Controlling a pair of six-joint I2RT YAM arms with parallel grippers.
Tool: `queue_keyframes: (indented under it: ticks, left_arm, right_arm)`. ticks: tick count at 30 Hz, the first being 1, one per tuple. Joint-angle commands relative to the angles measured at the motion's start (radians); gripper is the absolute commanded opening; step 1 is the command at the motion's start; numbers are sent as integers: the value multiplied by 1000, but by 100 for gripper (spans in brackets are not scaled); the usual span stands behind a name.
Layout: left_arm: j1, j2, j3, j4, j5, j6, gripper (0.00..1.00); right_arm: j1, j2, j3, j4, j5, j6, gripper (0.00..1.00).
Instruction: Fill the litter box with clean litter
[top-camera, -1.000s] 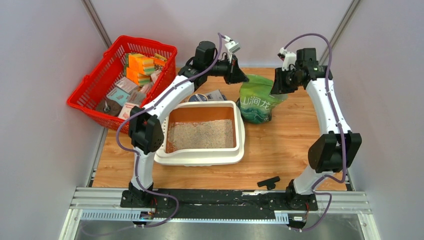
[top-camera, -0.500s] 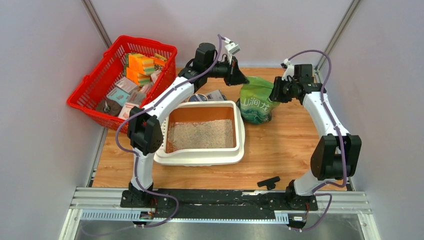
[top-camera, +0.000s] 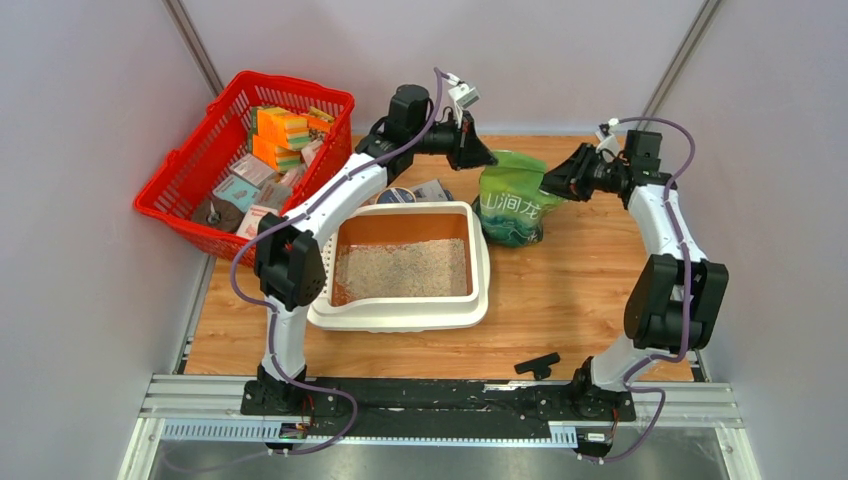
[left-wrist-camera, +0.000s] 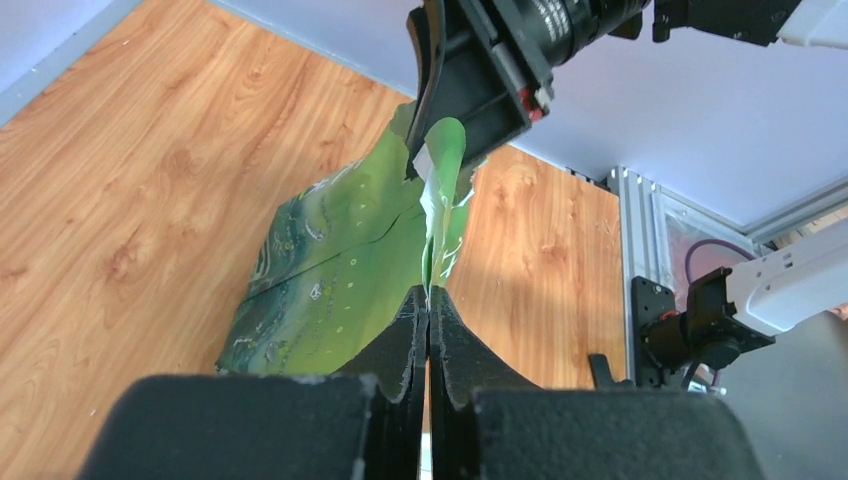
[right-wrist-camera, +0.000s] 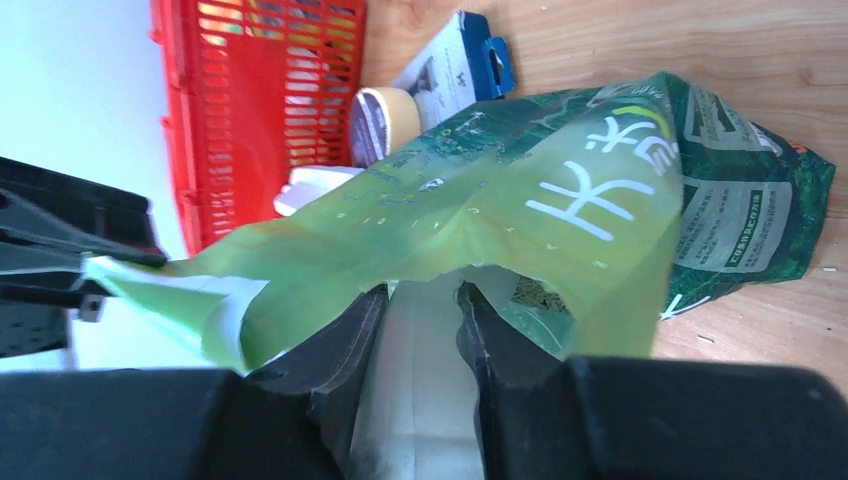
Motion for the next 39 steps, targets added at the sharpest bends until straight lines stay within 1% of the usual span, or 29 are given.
queue_keyframes:
  ticks: [1,5,8,9,13,17,23,32,39]
  left_arm:
    - [-2,-79,24,-23,4,57,0]
    - [3,-88,32,-91,-5,124,0]
    - [7,-91,44,-138,-19,164,0]
    - [9,-91,48,-151,-21,172,0]
    - [9,-85,79,-195,-34,213,0]
    - [9,-72,108,-238,-50,246,0]
    - [20,-62,125,-266,-60,281,0]
    - [29,-55,128,-267,-68,286,0]
    - [32,-52,134,-267,-79,289,0]
  right_arm:
    - [-75,-28,27,122,-222,174,0]
    - [-138,-48,-2,186,-291,252,0]
    - [-182,-51,-34,280,-357,327,0]
    - [-192,-51,-59,336,-375,363,0]
    - [-242,-32,-97,394,-441,374,0]
    - [-284,-2,-114,394,-498,369,0]
    - [-330,16,-91,371,-536,371,0]
    - [-366,31,-42,222,-582,283,0]
    - [-406,45,-7,141,-605,230,0]
